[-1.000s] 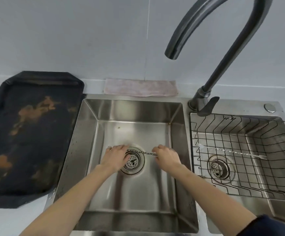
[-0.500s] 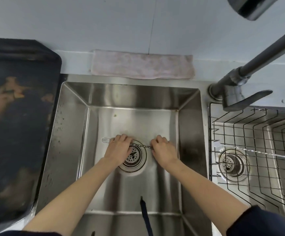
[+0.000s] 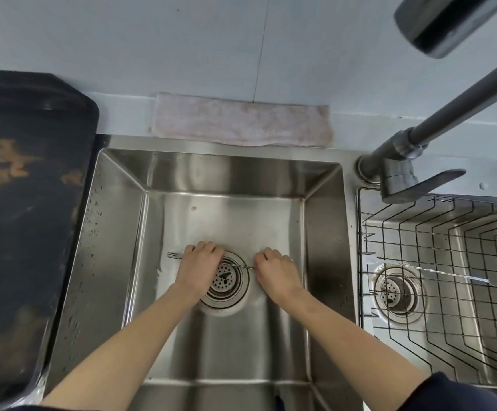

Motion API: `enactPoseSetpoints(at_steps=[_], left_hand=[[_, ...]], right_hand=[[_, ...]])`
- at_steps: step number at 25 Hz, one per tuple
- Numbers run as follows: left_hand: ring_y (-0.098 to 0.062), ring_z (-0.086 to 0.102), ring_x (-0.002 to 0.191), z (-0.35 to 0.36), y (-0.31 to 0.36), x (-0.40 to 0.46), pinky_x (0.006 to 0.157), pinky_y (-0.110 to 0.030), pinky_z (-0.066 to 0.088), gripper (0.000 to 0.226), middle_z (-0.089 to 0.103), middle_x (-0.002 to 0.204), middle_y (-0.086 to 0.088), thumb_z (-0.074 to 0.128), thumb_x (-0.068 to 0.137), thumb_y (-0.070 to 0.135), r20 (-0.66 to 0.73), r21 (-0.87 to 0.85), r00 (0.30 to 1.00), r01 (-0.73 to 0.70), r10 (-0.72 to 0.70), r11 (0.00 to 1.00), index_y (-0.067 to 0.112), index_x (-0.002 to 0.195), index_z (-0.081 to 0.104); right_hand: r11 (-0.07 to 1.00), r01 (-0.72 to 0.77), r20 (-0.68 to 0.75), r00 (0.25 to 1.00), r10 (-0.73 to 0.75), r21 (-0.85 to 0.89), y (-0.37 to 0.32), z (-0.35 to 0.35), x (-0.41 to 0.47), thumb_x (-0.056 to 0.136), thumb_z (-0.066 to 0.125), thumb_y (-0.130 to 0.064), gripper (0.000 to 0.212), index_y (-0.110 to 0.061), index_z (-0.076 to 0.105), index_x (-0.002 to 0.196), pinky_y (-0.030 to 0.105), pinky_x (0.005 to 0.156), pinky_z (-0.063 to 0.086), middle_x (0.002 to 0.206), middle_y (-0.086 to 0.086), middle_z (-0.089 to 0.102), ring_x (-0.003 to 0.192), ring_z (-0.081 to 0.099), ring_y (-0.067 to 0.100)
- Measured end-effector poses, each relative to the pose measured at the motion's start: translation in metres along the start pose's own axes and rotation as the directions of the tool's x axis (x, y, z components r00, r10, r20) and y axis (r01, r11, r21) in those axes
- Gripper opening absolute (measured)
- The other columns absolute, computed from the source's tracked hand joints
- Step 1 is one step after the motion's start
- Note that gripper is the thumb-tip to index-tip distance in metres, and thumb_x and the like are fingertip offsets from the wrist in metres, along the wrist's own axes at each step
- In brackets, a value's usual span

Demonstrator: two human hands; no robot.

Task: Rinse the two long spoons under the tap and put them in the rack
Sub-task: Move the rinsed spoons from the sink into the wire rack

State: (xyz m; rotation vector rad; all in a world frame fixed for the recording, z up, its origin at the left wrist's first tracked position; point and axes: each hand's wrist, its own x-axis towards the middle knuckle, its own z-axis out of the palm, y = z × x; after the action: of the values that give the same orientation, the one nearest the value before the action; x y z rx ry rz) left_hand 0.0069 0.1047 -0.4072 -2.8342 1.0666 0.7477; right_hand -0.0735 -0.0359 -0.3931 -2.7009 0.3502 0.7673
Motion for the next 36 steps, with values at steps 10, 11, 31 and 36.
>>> enactPoseSetpoints(at_steps=[10, 11, 31, 36], left_hand=[[-0.028, 0.063, 0.084, -0.079, -0.001, -0.049, 0.070, -0.034, 0.051, 0.007, 0.066, 0.086, -0.007, 0.064, 0.080, 0.014, -0.290, -0.071, 0.955, -0.082, 0.058, 0.994, 0.011, 0.086, 0.065], [-0.029, 0.065, 0.072, -0.084, 0.000, -0.054, 0.062, -0.032, 0.053, 0.007, 0.067, 0.074, -0.007, 0.072, 0.072, 0.010, -0.342, -0.066, 0.937, -0.103, 0.074, 0.993, 0.012, 0.076, 0.066], [-0.027, 0.060, 0.104, -0.136, 0.190, -0.107, 0.081, -0.036, 0.049, 0.023, 0.064, 0.111, -0.005, 0.045, 0.093, 0.021, -0.395, 0.022, 0.871, -0.309, 0.292, 0.951, 0.016, 0.109, 0.061], [-0.020, 0.059, 0.105, -0.126, 0.259, -0.093, 0.082, -0.033, 0.049, 0.026, 0.063, 0.113, -0.001, 0.042, 0.094, 0.021, -0.362, 0.045, 0.864, -0.360, 0.351, 0.932, 0.017, 0.113, 0.059]], right_hand=[[0.995, 0.094, -0.178, 0.980, -0.090, 0.016, -0.021, -0.065, -0.051, 0.092, 0.043, -0.014, 0.026, -0.006, 0.054, 0.113, 0.039, 0.094, 0.042, 0.118, 0.014, 0.058, 0.110, 0.053, 0.032], [0.994, 0.106, -0.201, 0.974, -0.102, 0.008, -0.021, -0.072, -0.057, 0.092, 0.043, -0.014, 0.026, -0.006, 0.056, 0.113, 0.038, 0.093, 0.042, 0.117, 0.013, 0.059, 0.108, 0.055, 0.032], [0.997, -0.065, -0.573, 0.816, 0.076, 0.041, 0.133, -0.109, -0.227, 0.097, 0.042, -0.021, 0.026, -0.013, 0.062, 0.111, 0.037, 0.077, 0.050, 0.111, 0.006, 0.063, 0.106, 0.057, 0.026], [0.987, -0.158, -0.554, 0.819, 0.149, 0.032, 0.202, -0.108, -0.252, 0.097, 0.042, -0.021, 0.025, -0.015, 0.062, 0.110, 0.037, 0.078, 0.050, 0.111, 0.004, 0.063, 0.108, 0.055, 0.024]])
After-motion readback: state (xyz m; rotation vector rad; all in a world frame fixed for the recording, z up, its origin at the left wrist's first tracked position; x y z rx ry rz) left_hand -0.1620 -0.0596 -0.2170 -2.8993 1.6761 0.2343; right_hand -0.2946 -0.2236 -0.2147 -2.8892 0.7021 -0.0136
